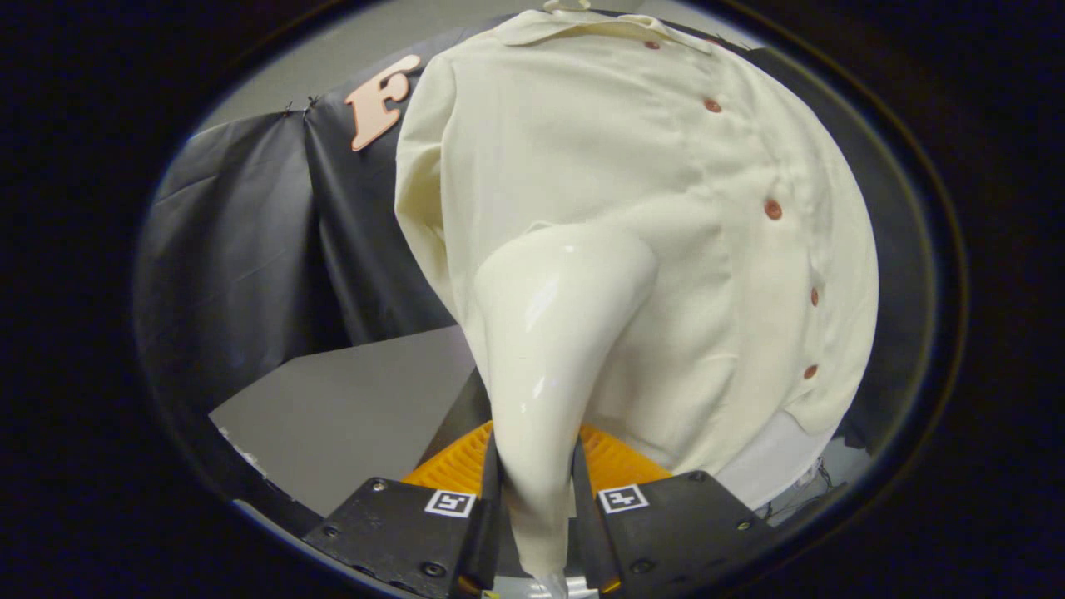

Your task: Iron the clothes twice with a garment steamer, once on the left side and once on the right side.

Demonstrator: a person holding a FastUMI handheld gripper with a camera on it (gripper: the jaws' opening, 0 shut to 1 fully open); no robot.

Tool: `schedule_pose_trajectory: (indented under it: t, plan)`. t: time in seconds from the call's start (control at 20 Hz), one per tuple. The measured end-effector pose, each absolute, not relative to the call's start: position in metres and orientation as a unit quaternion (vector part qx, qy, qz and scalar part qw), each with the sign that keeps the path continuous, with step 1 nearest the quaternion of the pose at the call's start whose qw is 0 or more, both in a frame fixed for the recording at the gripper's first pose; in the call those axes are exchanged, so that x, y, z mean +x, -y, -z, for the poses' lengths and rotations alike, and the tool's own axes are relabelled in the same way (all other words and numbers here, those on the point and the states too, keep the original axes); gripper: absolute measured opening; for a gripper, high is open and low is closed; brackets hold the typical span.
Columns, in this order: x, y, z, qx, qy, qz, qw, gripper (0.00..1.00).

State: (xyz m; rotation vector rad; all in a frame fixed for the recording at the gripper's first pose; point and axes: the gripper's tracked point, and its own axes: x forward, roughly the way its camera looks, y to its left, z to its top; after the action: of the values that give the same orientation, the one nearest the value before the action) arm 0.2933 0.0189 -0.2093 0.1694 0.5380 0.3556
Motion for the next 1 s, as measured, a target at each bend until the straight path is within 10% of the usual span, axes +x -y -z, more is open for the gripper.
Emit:
schedule_pose_trajectory:
  t: [1.0]
  plan:
    - [0.237,-0.001,0.358,0.125,-0.347,-0.186,0.911,0.40]
